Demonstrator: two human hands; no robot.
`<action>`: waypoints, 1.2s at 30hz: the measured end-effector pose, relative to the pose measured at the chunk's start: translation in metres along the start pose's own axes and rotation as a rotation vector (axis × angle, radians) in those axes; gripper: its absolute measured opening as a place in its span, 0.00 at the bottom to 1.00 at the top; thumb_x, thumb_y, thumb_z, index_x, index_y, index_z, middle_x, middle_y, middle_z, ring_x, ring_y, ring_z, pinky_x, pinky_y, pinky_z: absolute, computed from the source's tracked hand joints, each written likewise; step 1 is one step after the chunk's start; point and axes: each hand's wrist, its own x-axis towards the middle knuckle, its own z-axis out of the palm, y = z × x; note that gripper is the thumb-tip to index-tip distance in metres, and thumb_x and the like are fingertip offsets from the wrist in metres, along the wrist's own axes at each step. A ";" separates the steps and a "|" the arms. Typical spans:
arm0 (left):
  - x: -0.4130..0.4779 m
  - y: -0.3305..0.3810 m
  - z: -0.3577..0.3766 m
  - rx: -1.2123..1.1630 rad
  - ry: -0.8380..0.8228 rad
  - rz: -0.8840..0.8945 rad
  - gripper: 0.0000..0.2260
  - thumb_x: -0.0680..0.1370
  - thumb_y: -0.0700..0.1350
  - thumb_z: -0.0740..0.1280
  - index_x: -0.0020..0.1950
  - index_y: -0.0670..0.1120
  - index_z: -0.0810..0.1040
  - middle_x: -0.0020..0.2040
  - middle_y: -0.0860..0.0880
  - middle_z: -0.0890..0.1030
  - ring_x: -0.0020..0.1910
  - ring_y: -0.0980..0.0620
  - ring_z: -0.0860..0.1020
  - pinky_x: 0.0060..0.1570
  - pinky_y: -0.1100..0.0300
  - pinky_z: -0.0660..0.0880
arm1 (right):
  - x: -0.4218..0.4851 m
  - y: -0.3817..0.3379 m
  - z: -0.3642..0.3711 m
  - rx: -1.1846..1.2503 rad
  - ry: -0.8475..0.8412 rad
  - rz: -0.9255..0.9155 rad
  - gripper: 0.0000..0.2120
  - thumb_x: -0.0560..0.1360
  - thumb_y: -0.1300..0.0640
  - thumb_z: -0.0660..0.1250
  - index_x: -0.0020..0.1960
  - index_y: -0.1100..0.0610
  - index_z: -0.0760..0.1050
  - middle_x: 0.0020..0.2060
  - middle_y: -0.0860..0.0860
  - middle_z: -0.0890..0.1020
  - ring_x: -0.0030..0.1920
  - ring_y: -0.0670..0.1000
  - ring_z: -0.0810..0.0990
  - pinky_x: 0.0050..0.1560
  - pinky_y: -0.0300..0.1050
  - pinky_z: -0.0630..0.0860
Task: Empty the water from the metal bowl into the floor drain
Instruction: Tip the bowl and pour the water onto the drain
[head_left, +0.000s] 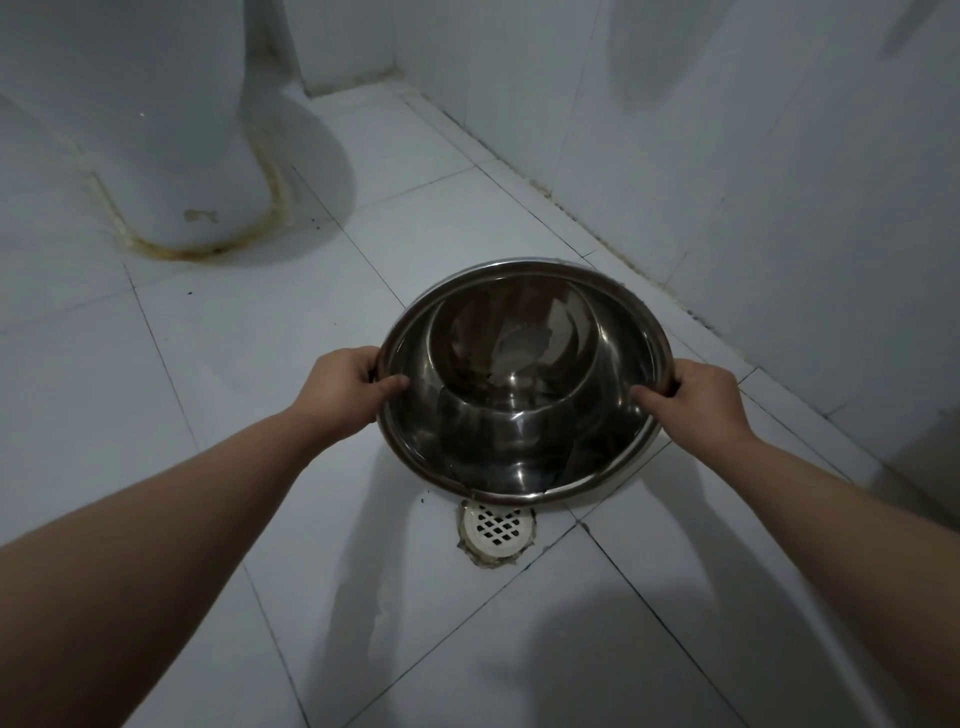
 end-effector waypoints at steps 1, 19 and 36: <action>0.000 0.000 0.000 0.004 -0.001 0.001 0.08 0.75 0.44 0.67 0.48 0.40 0.80 0.43 0.39 0.82 0.42 0.42 0.80 0.49 0.46 0.79 | -0.001 0.001 0.000 -0.005 -0.003 0.001 0.04 0.72 0.57 0.70 0.42 0.58 0.78 0.30 0.47 0.75 0.36 0.49 0.75 0.43 0.45 0.71; -0.007 0.003 -0.005 0.049 -0.052 0.027 0.08 0.75 0.43 0.68 0.48 0.39 0.81 0.44 0.38 0.82 0.45 0.42 0.80 0.51 0.46 0.78 | -0.010 0.003 -0.006 -0.039 -0.032 -0.018 0.06 0.72 0.56 0.70 0.42 0.59 0.80 0.36 0.54 0.81 0.41 0.53 0.79 0.45 0.44 0.73; -0.010 0.000 -0.010 0.146 -0.022 0.119 0.04 0.73 0.43 0.70 0.41 0.42 0.81 0.30 0.49 0.75 0.37 0.46 0.75 0.43 0.55 0.72 | -0.014 0.003 -0.009 -0.119 -0.044 -0.058 0.08 0.72 0.54 0.70 0.42 0.59 0.80 0.29 0.46 0.75 0.35 0.48 0.75 0.34 0.37 0.67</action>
